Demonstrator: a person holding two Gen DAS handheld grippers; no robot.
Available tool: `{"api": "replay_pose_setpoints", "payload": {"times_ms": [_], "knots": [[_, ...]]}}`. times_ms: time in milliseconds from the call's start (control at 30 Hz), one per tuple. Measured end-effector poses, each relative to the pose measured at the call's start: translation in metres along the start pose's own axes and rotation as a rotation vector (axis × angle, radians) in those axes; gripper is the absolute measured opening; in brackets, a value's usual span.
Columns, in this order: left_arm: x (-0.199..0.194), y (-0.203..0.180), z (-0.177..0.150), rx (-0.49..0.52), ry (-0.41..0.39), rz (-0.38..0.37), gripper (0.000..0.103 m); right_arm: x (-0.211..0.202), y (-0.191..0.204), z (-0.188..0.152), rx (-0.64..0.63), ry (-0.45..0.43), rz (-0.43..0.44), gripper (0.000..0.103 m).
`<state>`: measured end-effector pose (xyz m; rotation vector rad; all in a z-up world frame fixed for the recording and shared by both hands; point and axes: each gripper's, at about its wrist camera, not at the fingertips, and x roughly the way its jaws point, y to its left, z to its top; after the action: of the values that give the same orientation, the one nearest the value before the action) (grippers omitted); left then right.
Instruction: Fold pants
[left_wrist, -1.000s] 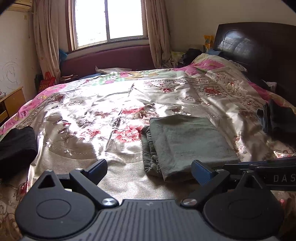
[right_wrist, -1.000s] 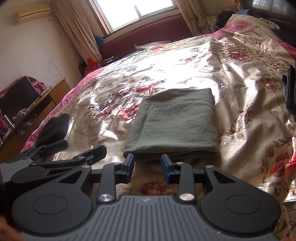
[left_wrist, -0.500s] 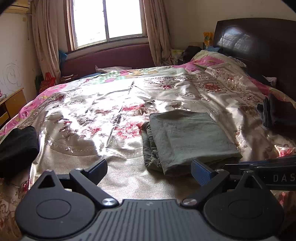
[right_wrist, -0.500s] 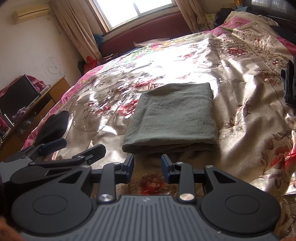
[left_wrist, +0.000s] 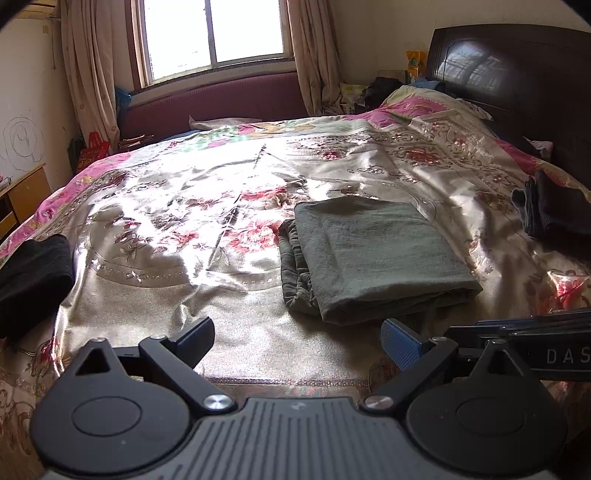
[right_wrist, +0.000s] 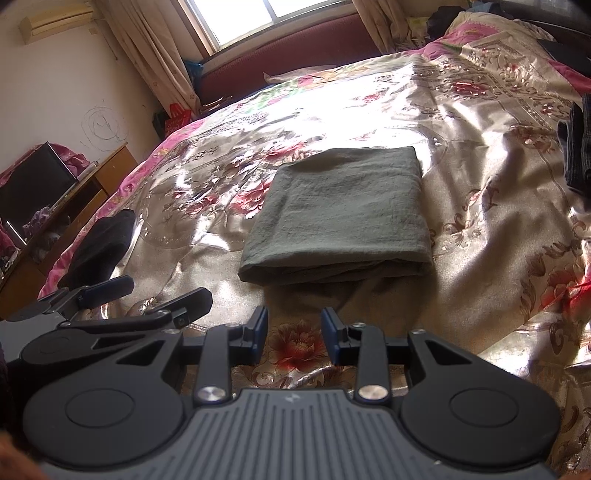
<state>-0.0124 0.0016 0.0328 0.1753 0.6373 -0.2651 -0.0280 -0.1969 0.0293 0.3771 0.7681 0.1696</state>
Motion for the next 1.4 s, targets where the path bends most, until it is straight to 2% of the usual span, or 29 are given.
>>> {"api": "replay_pose_setpoints", "payload": {"times_ms": [1400], "knots": [[0.008,-0.01,-0.008,0.038,0.045,0.006,0.103,0.006,-0.013,-0.013,0.043,0.031,0.01,0.034]]}}
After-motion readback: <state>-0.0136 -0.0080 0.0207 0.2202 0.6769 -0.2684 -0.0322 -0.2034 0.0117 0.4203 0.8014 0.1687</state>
